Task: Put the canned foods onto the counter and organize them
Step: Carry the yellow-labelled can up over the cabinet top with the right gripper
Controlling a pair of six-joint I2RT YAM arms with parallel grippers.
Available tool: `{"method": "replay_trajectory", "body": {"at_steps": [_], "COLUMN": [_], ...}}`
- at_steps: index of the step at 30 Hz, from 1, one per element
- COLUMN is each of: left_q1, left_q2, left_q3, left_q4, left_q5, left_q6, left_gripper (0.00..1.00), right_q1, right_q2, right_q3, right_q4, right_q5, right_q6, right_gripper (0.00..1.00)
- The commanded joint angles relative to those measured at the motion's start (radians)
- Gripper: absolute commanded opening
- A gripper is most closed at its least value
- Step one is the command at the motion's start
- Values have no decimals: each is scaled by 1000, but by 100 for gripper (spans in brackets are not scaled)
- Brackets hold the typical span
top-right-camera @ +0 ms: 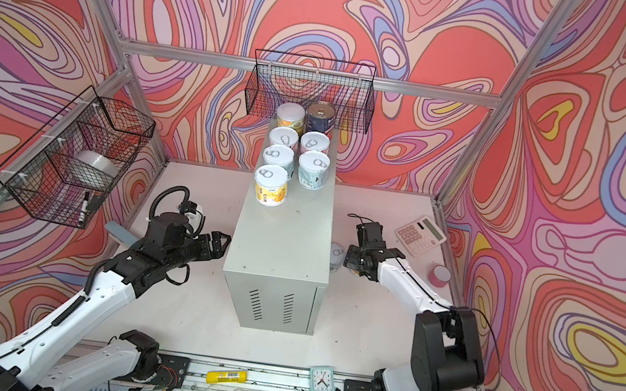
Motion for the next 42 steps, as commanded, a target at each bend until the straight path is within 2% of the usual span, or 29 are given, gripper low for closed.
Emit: {"method": "replay_trajectory", "body": {"at_steps": [1, 10, 13, 19, 28, 31, 36, 42], "left_q1": [-3, -5, -15, -51, -133, -142, -147, -148], "left_q2": [-11, -26, -5, 3, -4, -11, -28, -48], "left_q3": [34, 37, 94, 181, 252, 263, 261, 261], "left_q4": [-39, -38, -117, -211, -271, -287, -290, -298], "left_q5": [5, 6, -40, -97, -186, -206, -216, -222], "left_q6": [14, 16, 27, 58, 73, 76, 72, 78], "left_gripper": [85, 85, 85, 85, 85, 85, 85, 85], "right_q1": [-1, -2, -1, -1, 15, 86, 284, 368], "right_q2": [-109, -302, -326, -313, -227, -178, -78, 20], "right_q3": [72, 286, 413, 637, 883, 960, 1069, 1167], "right_q4": [-80, -294, -387, -504, -538, -565, -605, -636], "right_q5": [-27, -71, -100, -213, -379, -315, -150, -68], "right_q6": [-17, -117, -137, -142, -94, -93, -94, -121], "right_gripper": [0, 0, 0, 0, 0, 0, 0, 0]}}
